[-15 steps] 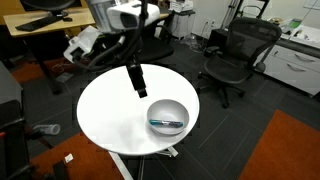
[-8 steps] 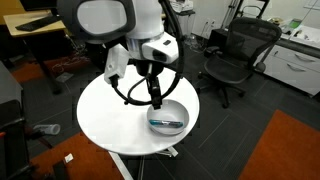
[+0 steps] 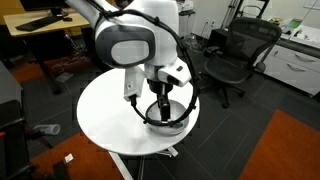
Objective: Put the marker in the bowl on the table
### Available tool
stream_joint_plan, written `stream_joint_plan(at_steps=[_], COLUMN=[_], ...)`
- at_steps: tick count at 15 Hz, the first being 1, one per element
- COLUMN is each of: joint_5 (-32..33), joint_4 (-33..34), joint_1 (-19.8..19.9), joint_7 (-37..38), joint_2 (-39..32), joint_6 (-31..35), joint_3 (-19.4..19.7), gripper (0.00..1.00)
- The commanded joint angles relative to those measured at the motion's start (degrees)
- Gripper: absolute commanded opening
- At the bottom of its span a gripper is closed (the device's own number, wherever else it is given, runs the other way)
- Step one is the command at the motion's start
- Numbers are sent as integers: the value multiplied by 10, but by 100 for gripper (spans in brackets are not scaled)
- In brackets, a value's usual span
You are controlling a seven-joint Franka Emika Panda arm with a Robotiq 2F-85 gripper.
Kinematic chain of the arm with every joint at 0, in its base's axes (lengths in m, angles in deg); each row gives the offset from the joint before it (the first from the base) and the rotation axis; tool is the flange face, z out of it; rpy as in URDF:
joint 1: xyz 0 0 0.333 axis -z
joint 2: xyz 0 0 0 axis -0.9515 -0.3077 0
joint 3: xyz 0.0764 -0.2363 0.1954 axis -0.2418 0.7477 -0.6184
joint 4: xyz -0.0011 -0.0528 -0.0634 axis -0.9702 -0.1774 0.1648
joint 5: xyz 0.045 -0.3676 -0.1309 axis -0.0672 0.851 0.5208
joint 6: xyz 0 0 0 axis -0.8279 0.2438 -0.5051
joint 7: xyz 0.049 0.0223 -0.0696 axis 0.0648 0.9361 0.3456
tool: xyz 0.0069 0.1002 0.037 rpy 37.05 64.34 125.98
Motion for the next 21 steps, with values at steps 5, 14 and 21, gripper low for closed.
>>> stream_joint_plan(at_steps=[5,14,21], joint_5=[-26,-36,-52], joint_4=[79,141,172], joint_1=[6,17,25], joint_7=[-11,-8,-10], joint_2=[-91,-157,-183], joint_6=[30,40,37], joint_3=[-1,-5,-9], gripper=[100,100,69])
